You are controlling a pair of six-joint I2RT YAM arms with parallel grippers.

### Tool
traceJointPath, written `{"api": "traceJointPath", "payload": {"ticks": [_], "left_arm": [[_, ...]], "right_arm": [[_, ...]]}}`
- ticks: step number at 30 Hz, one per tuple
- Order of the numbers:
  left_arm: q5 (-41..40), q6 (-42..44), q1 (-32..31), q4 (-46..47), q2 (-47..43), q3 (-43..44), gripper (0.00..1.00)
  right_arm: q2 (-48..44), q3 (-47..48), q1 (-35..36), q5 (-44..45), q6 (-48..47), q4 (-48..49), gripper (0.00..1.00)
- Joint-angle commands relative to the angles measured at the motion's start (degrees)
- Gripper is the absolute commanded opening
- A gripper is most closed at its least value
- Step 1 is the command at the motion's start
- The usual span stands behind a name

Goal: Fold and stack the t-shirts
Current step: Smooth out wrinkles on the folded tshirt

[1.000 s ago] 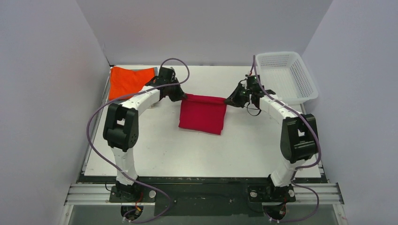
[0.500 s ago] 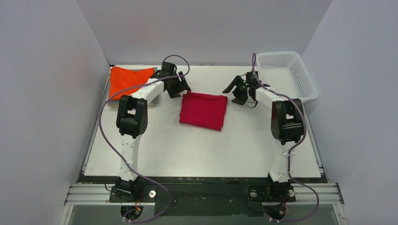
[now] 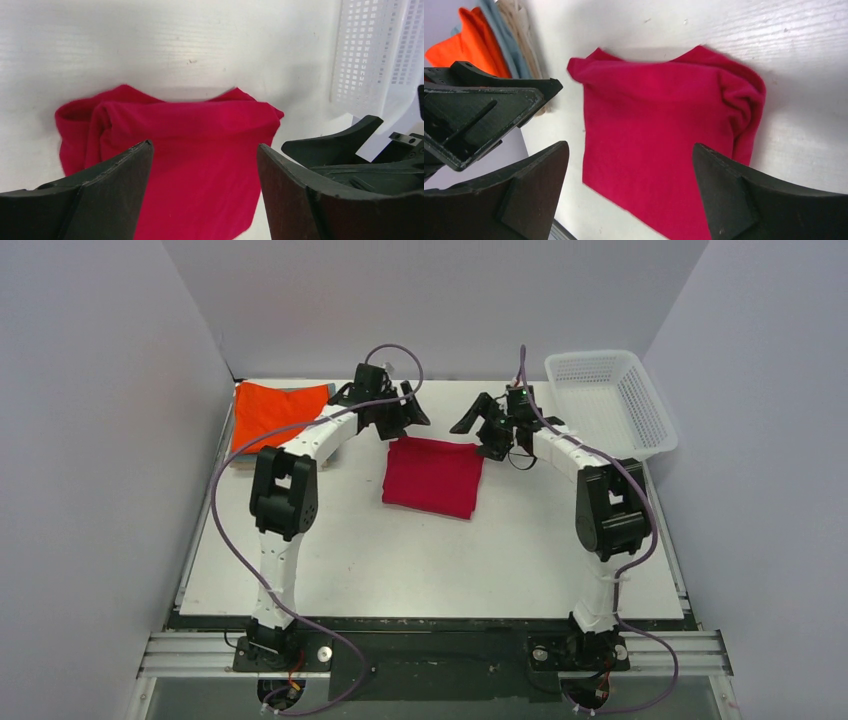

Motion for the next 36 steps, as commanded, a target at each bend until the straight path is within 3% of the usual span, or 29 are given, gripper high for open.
{"api": "traceJointPath", "payload": {"ticks": [1,11,20,22,25,28,32,36], "left_arm": [[3.46,0.36,0.32,-0.41,8.36,7.31,0.85],[-9.41,0.94,0.78,-12.08,17.42,16.51,0.85],[-14.07,3.70,-0.26,-12.58,5.06,13.52,0.85],[-15.23,4.18,-1.14,-12.05,-0.19,9.99,0.85],[-14.95,3.75,-3.29,-7.93,-9.60,-2.23,0.85],[-10.52,1.38,-4.85,1.73,-18.55,-19.50,0.85],[-3.67,-2.48,-6.03,11.33,-22.70,-33.07,0.85],[-1.69,-3.92,-7.04,13.91,-21.20,-37.65,0.85]], "right_arm": [[6.64,5.74,-0.63,-0.67,2.02,1.03,0.88],[19.81,14.52,-1.93,0.94,3.71,-2.56,0.88],[7.61,14.47,-1.38,1.93,-0.35,-10.01,0.91],[2.76,12.12,-0.05,3.43,-1.92,-12.18,0.92],[-4.31,5.37,2.28,5.84,-3.64,-13.05,0.93],[-11.13,-5.84,5.33,5.33,-0.17,-7.12,0.93],[-12.58,-15.68,7.17,2.37,5.63,2.44,0.93],[-9.72,-19.74,7.93,1.34,8.23,6.01,0.93]]}}
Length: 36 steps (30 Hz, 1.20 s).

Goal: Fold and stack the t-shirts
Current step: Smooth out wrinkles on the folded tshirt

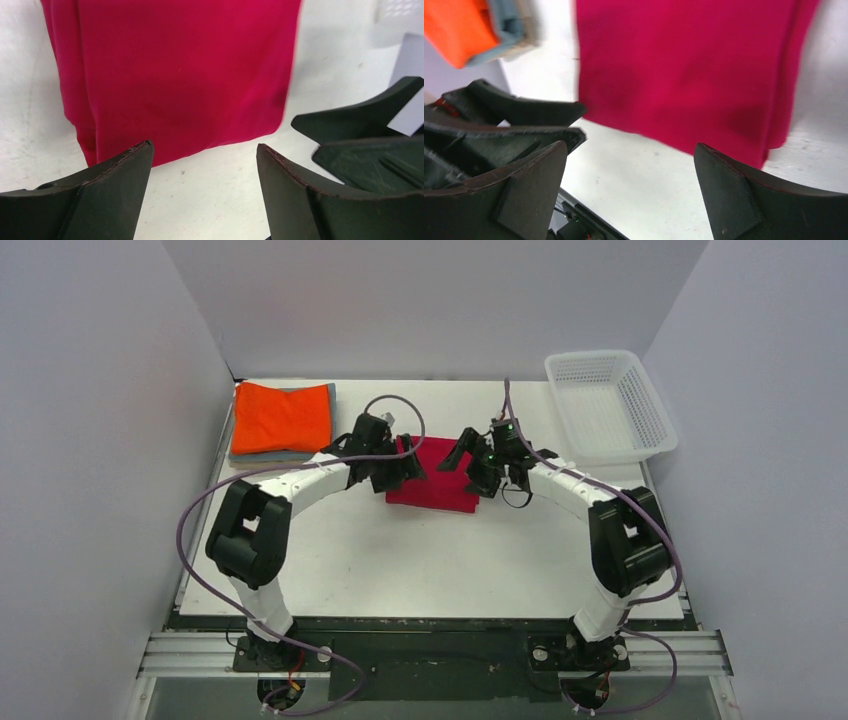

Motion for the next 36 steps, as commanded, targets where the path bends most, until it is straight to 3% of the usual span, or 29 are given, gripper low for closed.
{"api": "traceJointPath", "payload": {"ticks": [1,8,15,19,23,28,36], "left_arm": [[3.67,-2.54,-0.04,7.24,3.51,-5.03,0.85],[0.76,-1.38,1.65,3.66,8.14,-10.15,0.83],[2.63,-1.10,1.81,4.75,-1.12,-16.66,0.83],[2.41,1.36,1.80,1.42,-7.48,-13.27,0.83],[-3.25,3.59,2.84,-2.52,-9.35,-8.51,0.85],[-8.81,6.92,5.28,-7.17,-3.02,0.13,0.89],[-8.73,15.98,6.69,-12.23,14.07,16.44,0.91]], "right_arm": [[4.57,-5.51,-0.52,-0.54,4.66,6.01,0.93],[7.97,-11.17,-3.66,1.54,3.11,4.34,0.93],[0.33,-9.89,-5.19,1.19,-3.85,-3.89,0.94],[-7.00,-7.72,-5.29,2.08,-6.34,-7.90,0.95],[-14.32,-8.82,-6.50,5.10,-7.42,-10.24,0.97],[-21.75,-13.24,-10.32,7.62,-8.25,-12.28,0.98],[-27.59,-14.46,-12.77,8.88,-13.08,-19.08,0.99]]}}
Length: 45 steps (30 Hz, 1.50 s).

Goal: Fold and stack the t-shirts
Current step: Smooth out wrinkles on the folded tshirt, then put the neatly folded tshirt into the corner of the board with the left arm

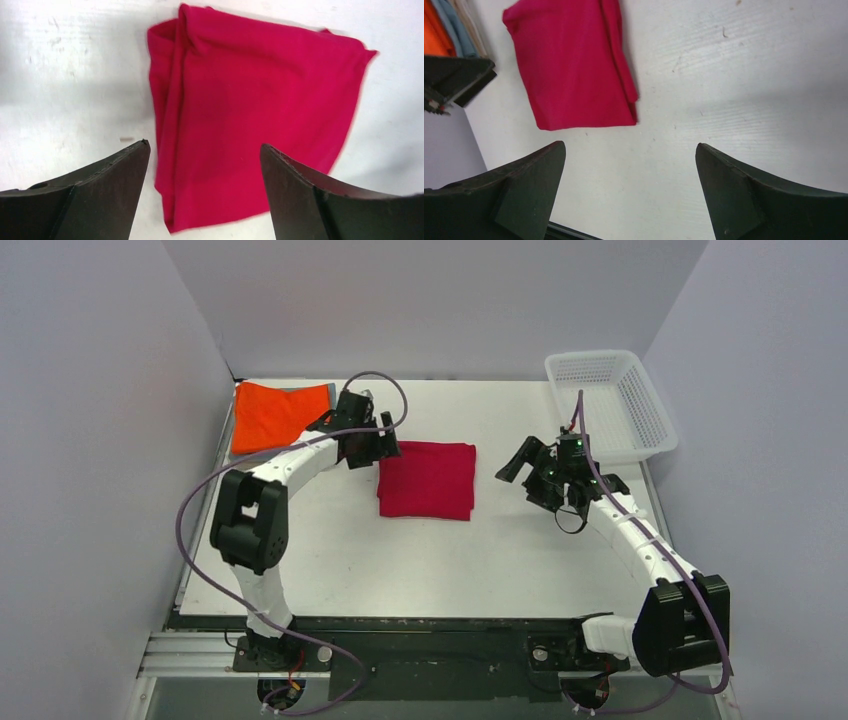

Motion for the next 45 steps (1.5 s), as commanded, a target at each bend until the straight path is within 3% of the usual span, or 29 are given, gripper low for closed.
{"api": "traceJointPath", "payload": {"ticks": [1,6,12,17,19,20,22,34,40,45], "left_arm": [[-0.92,6.90,0.12,-4.77,7.44,7.74,0.91],[3.51,7.24,-0.58,-4.52,12.64,9.13,0.88],[2.46,5.92,-2.82,-3.08,14.27,8.04,0.68],[-6.29,5.00,-5.06,-5.84,16.41,9.47,0.46],[-12.27,5.08,-6.27,-8.64,17.85,11.63,0.30],[-16.69,5.19,-7.06,-9.82,18.31,13.40,0.08],[-21.71,6.10,-7.64,-12.46,18.97,14.86,0.00],[-26.55,26.63,-0.62,0.64,0.56,9.29,0.00],[-30.56,40.70,2.91,2.20,-1.34,11.17,0.00],[-31.05,44.77,5.20,0.82,-1.93,15.26,0.00]], "right_arm": [[-3.88,-0.01,-0.55,2.37,-4.66,-6.72,0.99],[-6.82,-0.58,-1.14,4.66,-6.46,-9.98,0.99],[-8.89,-1.86,-2.65,5.63,-7.73,-11.94,0.99],[-9.39,-2.58,-3.62,4.80,-8.42,-12.63,0.99],[-9.63,-2.84,-3.93,4.81,-8.90,-12.98,0.99],[-9.85,-2.94,-4.23,4.94,-9.36,-13.20,0.99],[-10.02,-3.02,-4.82,5.27,-10.14,-13.58,0.99],[-9.76,-2.98,-6.24,4.32,-14.35,-13.24,0.98],[-9.37,-3.06,-6.33,5.79,-14.76,-12.91,0.98],[-7.91,-2.63,-6.45,6.96,-14.87,-12.93,0.98]]}}
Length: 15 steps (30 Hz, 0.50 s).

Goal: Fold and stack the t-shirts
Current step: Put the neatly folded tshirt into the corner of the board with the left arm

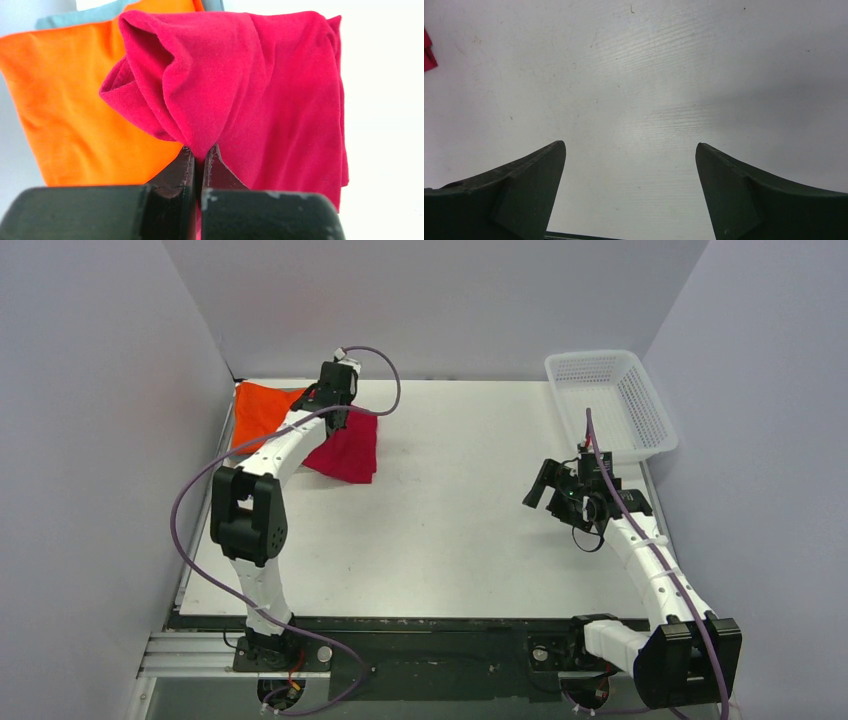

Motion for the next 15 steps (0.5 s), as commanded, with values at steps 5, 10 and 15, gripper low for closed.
{"api": "traceJointPath", "payload": {"ticks": [5,10,15], "left_arm": [[-0.34,9.90,2.20,-0.04,-3.95,8.71,0.00],[0.87,11.62,2.80,-2.91,-4.29,14.11,0.00],[2.32,11.80,3.78,-6.72,-3.27,21.37,0.00]], "right_arm": [[1.69,0.25,-0.76,2.38,-0.93,-0.67,0.98],[1.75,0.26,-0.94,2.81,-0.89,-0.87,0.98],[1.87,0.17,-1.00,3.14,-0.76,-0.88,0.98]]}}
